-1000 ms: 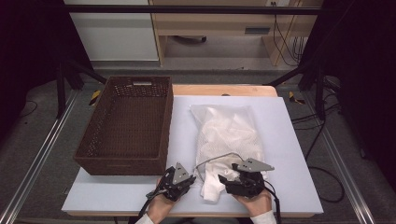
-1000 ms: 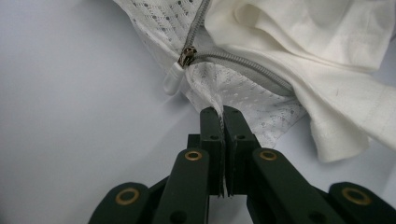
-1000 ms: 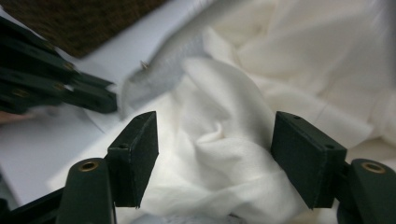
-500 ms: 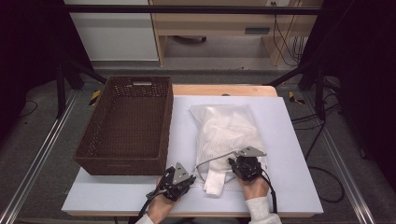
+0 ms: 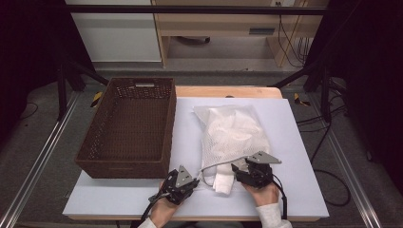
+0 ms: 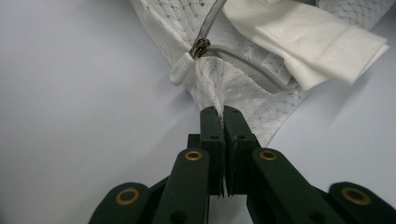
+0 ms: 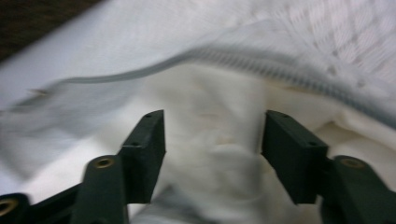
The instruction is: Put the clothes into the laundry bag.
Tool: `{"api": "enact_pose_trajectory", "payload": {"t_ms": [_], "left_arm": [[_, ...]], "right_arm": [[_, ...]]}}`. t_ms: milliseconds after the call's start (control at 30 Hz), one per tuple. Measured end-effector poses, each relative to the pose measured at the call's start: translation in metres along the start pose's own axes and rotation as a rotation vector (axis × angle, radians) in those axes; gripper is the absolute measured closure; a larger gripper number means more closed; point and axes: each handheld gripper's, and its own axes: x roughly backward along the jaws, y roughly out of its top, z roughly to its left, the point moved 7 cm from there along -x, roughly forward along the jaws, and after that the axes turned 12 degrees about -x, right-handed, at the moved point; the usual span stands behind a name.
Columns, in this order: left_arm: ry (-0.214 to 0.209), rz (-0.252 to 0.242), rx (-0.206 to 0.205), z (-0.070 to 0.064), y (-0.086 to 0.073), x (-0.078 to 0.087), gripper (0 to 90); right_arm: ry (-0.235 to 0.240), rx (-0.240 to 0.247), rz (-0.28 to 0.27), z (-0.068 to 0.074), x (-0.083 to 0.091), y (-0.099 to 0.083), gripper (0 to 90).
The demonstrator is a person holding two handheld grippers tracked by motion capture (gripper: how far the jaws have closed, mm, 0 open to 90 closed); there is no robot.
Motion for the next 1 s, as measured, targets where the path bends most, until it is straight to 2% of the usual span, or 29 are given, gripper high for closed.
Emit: {"api": "enact_pose_trajectory", "payload": {"t_ms": [33,100,133,200,267,333,367,400,433,500,533,633,700,733,833,900,1000], "left_arm": [[0.000,0.000,0.000,0.000,0.000,0.000,86.9],[-0.002,-0.001,0.001,0.000,0.000,0.000,86.9],[0.000,0.000,0.002,0.000,0.000,0.000,86.9],[0.001,0.000,0.002,0.000,0.000,0.000,86.9],[0.005,0.000,0.003,0.000,0.000,0.000,86.9],[0.007,0.001,0.008,0.000,0.001,0.000,87.0],[0.007,0.001,0.008,0.000,0.001,0.000,87.0],[0.008,0.002,0.010,-0.001,0.001,0.000,87.1],[0.009,0.002,0.009,-0.001,0.001,0.000,87.1],[0.013,0.006,0.000,-0.001,0.001,0.000,87.2],[0.015,0.009,-0.002,-0.001,0.001,0.000,87.3],[0.009,0.011,-0.005,-0.001,0.001,0.000,87.4],[0.008,0.012,-0.007,-0.002,0.001,0.001,87.5],[0.007,0.014,-0.010,-0.002,0.001,0.001,87.5],[0.005,0.018,-0.017,-0.003,0.001,0.002,87.6],[-0.003,0.018,-0.015,-0.004,0.001,0.003,87.6],[-0.003,0.020,-0.017,-0.006,0.001,0.004,87.7]], "right_arm": [[0.014,0.009,0.008,0.005,0.002,-0.003,24.2],[0.015,0.025,0.047,0.010,0.002,-0.012,18.6],[0.017,0.031,0.072,0.013,-0.001,-0.018,18.1],[0.011,0.042,0.087,0.017,-0.009,-0.024,18.2],[-0.015,0.046,0.107,0.022,-0.017,-0.028,18.0],[-0.074,0.088,0.123,0.024,-0.024,-0.029,19.1],[-0.074,0.088,0.123,0.024,-0.024,-0.029,19.1],[-0.123,0.070,0.130,0.026,-0.030,-0.024,29.4],[-0.143,0.078,0.127,0.025,-0.031,-0.022,36.1],[-0.157,0.074,0.121,0.024,-0.034,-0.017,48.9],[-0.174,0.089,0.117,0.022,-0.036,-0.014,56.8],[-0.170,0.097,0.117,0.019,-0.039,-0.010,68.5],[-0.157,0.094,0.113,0.017,-0.041,-0.006,72.0],[-0.144,0.073,0.103,0.015,-0.044,-0.002,73.2],[-0.137,0.052,0.067,0.011,-0.049,0.007,74.3],[-0.150,0.037,0.014,0.008,-0.054,0.018,74.7],[-0.198,0.016,-0.034,0.000,-0.065,0.028,74.6]]}}
